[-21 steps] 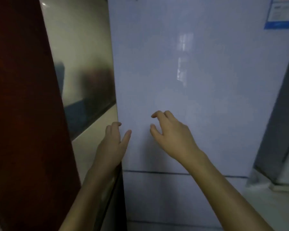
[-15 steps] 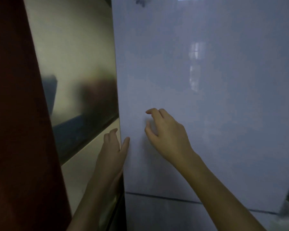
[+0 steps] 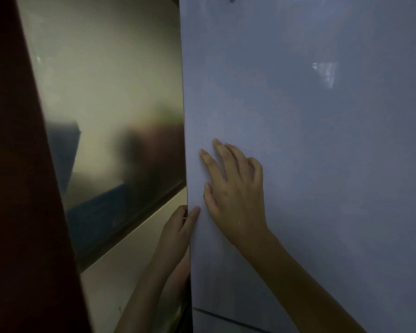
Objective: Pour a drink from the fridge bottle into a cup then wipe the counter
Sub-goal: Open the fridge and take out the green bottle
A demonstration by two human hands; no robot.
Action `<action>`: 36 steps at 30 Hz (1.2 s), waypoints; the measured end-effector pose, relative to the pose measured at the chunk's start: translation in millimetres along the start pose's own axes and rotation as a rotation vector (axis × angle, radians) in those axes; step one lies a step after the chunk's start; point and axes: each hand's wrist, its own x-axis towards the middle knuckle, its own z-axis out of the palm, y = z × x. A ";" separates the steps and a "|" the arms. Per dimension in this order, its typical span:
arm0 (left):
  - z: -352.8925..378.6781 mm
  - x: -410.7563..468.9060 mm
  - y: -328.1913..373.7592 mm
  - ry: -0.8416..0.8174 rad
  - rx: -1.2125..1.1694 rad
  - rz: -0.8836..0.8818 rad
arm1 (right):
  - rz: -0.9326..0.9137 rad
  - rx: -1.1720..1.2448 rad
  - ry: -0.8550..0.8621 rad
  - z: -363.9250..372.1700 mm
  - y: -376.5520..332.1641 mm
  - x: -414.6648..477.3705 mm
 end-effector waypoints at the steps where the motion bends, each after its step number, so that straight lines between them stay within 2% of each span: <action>1: 0.0 1.3 -0.9 0.000 -0.004 -0.006 | 0.008 -0.029 -0.001 2.2 -0.6 0.2; 8: 3.9 3.5 -4.1 0.041 0.009 -0.004 | 0.051 -0.173 -0.075 6.4 -10.7 3.1; 27: -1.7 -11.2 17.7 0.006 0.000 -0.035 | 0.055 -0.156 -0.223 -14.7 -27.7 0.8; 36: -22.8 -59.8 26.6 0.054 -0.005 -0.005 | 0.110 -0.180 -0.116 -34.2 -56.9 -14.6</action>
